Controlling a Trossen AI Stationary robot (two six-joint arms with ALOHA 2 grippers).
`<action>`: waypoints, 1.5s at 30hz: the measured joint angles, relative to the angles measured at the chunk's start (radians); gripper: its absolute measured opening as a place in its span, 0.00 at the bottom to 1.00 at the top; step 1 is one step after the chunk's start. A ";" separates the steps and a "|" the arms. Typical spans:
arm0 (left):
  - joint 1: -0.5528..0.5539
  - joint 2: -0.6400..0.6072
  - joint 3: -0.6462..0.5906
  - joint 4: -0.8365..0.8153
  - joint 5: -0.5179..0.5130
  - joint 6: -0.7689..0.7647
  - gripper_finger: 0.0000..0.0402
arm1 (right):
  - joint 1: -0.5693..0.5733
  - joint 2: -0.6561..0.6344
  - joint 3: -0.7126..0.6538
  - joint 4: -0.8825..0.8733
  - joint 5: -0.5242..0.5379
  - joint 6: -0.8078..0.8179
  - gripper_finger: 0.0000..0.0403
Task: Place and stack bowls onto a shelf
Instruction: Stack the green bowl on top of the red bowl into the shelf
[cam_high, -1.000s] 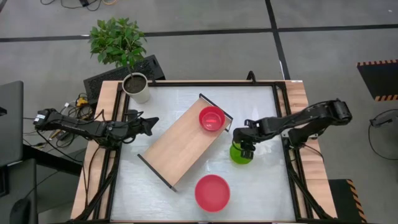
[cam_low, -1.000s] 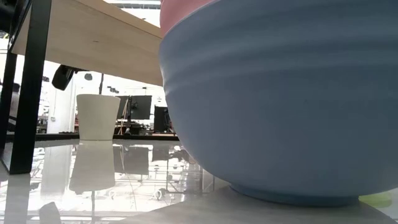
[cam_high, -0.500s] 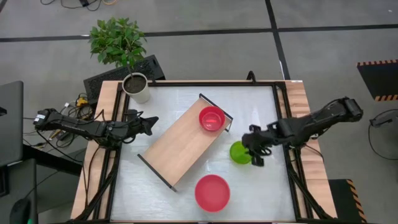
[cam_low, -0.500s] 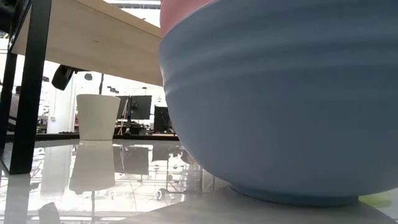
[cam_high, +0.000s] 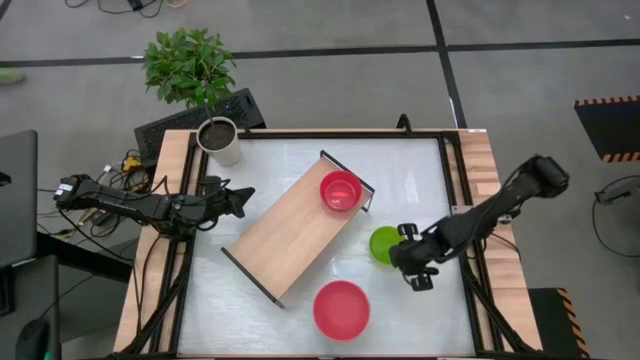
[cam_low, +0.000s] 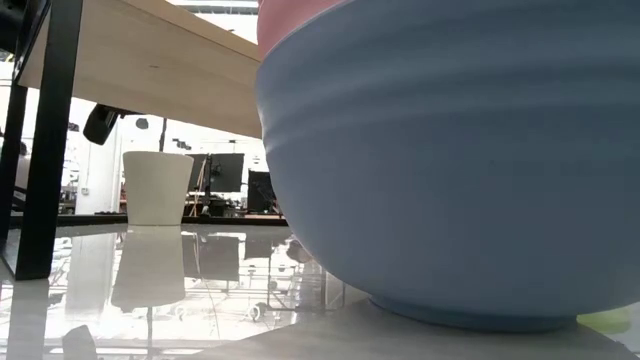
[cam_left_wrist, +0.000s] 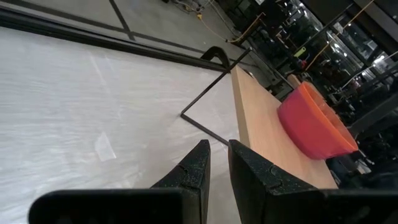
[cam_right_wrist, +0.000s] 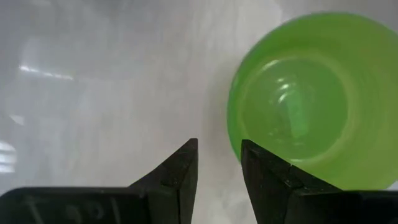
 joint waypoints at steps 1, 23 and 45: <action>0.000 0.000 0.000 0.000 0.000 0.000 0.11 | 0.000 0.008 0.000 -0.003 0.004 0.001 0.37; 0.000 0.000 0.000 -0.021 0.007 -0.021 0.11 | -0.002 0.048 -0.042 0.007 0.032 0.014 0.36; 0.000 0.000 0.000 -0.021 0.007 -0.015 0.11 | -0.002 0.045 -0.041 0.013 0.032 0.021 0.05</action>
